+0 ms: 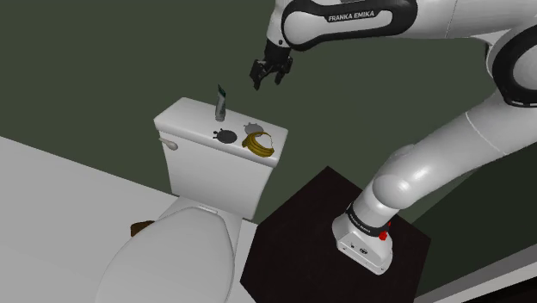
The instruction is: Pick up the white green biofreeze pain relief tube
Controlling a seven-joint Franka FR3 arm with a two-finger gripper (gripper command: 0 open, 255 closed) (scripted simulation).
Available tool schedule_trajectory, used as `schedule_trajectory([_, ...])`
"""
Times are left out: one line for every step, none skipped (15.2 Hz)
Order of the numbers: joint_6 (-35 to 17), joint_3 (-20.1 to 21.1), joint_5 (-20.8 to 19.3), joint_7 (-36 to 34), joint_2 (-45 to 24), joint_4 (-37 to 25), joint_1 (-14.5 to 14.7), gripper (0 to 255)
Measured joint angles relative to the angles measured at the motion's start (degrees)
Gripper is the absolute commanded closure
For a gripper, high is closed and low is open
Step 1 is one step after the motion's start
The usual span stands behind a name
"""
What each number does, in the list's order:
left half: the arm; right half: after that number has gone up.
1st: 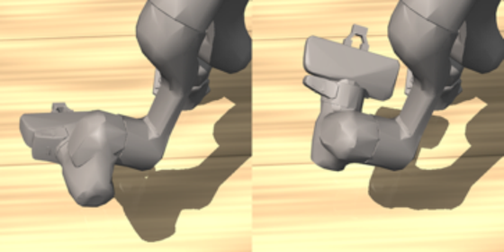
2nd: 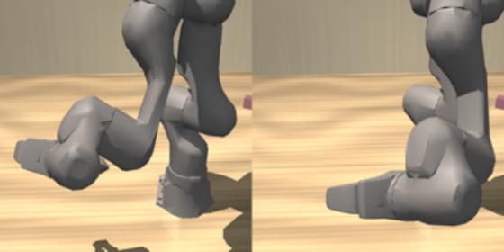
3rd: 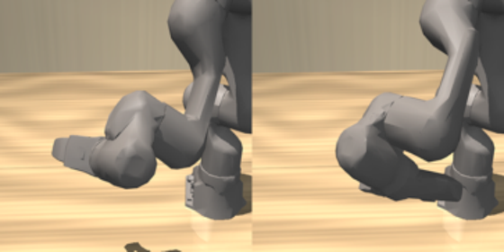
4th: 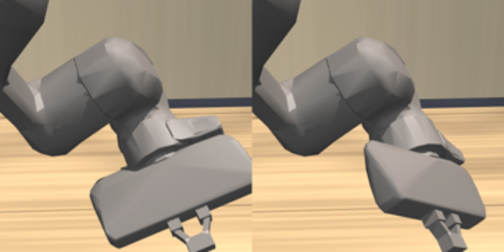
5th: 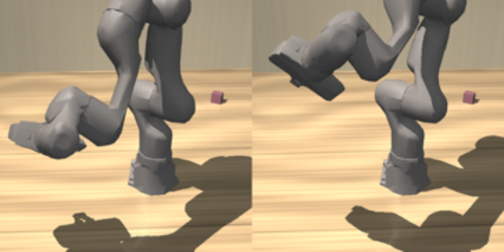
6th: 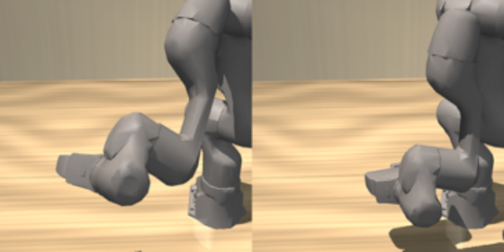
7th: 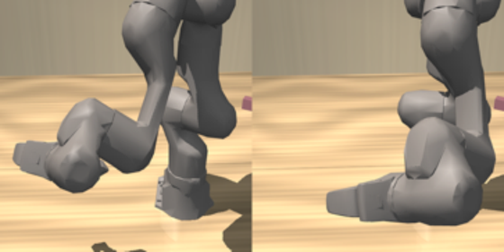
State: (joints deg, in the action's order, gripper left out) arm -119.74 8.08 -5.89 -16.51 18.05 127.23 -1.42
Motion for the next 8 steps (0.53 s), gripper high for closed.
schedule_trajectory([-1.2, 0.5, -0.4, -1.6, -1.8, -0.9, -0.1, 0])
schedule_trajectory([-2.6, 1.1, -0.9, -3.2, -3.6, -1.5, -0.3, 0])
schedule_trajectory([-3.3, 1.7, -1.5, -4.9, -5.6, -3.0, -0.3, 0])
schedule_trajectory([-4.2, 2.1, -2.1, -6.6, -7.5, -4.3, -0.5, 0])
schedule_trajectory([-5.2, 2.5, -2.8, -8.2, -9.6, -5.5, -0.5, 0])
schedule_trajectory([-5.6, 3.0, -3.6, -9.9, -11.5, -7.2, -0.5, 0])
schedule_trajectory([-6.2, 3.3, -4.5, -11.6, -14.2, -9.6, -0.6, 0])
schedule_trajectory([-6.9, 3.4, -5.3, -12.9, -16.5, -11.5, -0.7, 0])
